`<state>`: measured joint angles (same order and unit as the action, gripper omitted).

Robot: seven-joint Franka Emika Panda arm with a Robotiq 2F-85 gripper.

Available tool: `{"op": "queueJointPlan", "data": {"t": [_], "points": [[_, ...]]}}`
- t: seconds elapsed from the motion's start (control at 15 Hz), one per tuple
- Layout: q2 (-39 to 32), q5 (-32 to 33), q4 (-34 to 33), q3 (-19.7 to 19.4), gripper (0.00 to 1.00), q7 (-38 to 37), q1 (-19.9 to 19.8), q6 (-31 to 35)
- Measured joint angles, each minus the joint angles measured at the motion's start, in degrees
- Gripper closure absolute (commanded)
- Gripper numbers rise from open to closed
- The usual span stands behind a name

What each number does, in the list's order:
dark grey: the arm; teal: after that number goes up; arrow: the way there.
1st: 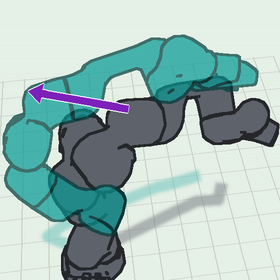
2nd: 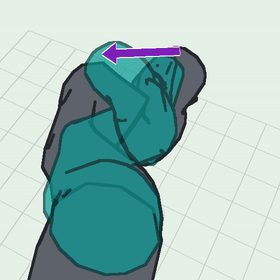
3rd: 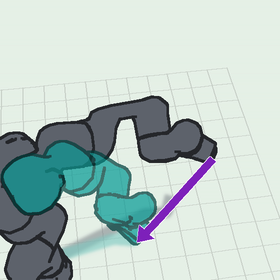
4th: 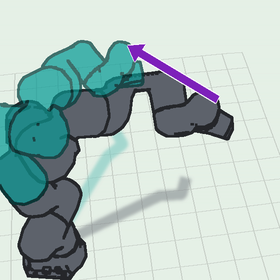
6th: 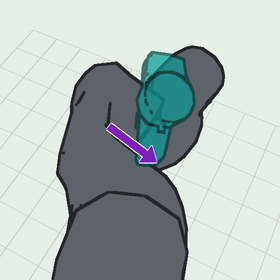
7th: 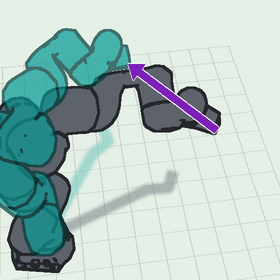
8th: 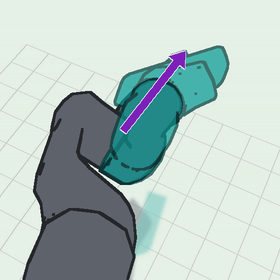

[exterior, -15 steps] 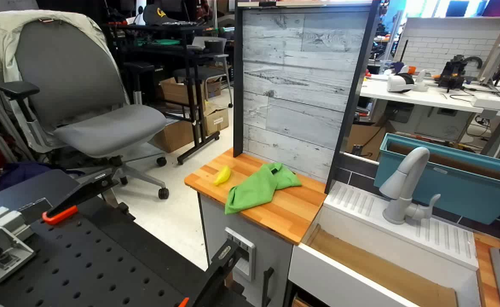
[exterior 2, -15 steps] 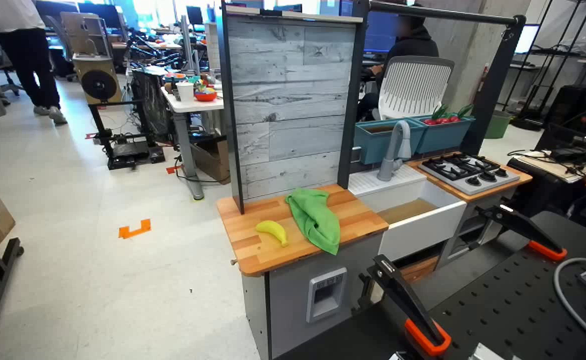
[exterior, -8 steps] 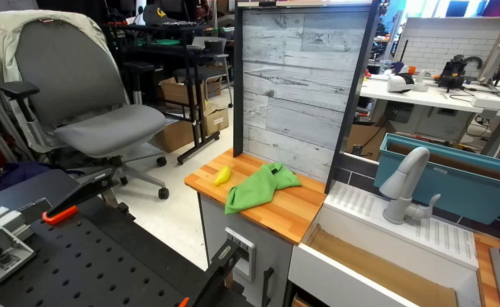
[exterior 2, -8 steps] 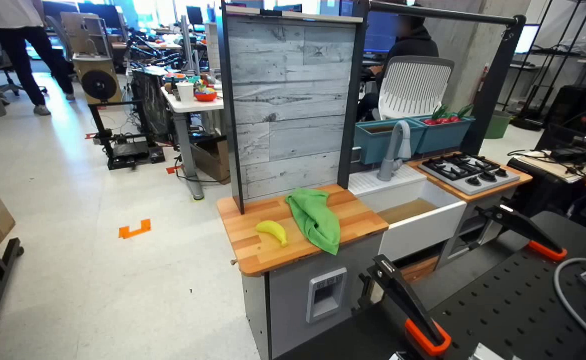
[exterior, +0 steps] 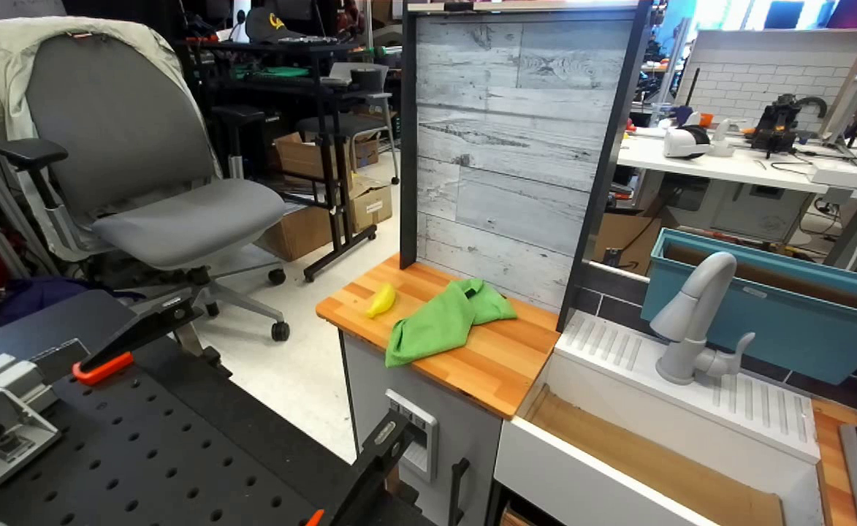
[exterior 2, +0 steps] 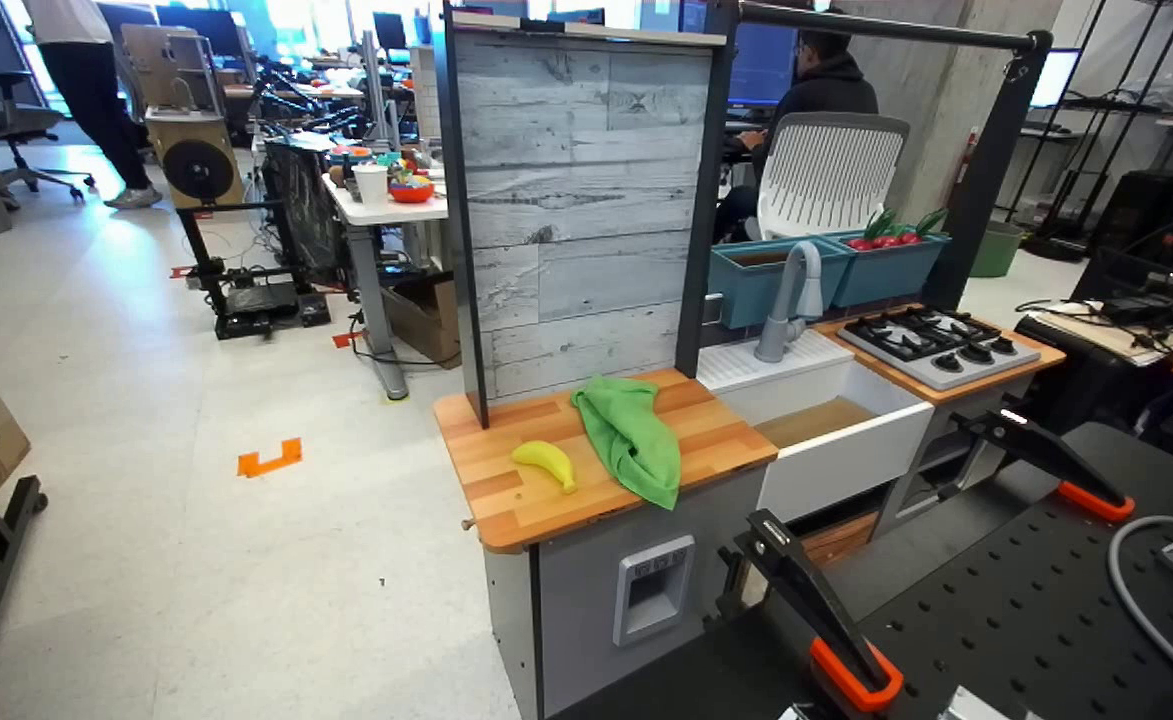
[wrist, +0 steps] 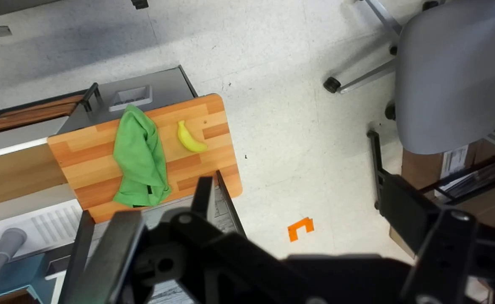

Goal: Move the faucet of the sink slightly to the left.

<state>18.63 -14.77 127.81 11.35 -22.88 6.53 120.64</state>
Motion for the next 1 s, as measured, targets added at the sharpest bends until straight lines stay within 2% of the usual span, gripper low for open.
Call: {"op": "queueJointPlan", "data": {"t": [0.27,0.53,1.0], "points": [[-0.42,1.33,2.24,-1.45,0.00,0.08,-2.25,4.75],[-2.36,3.12,2.98,-4.94,0.00,2.15,-5.00,6.56],[-12.59,9.21,1.47,-11.62,0.00,5.26,-10.42,13.44]]}}
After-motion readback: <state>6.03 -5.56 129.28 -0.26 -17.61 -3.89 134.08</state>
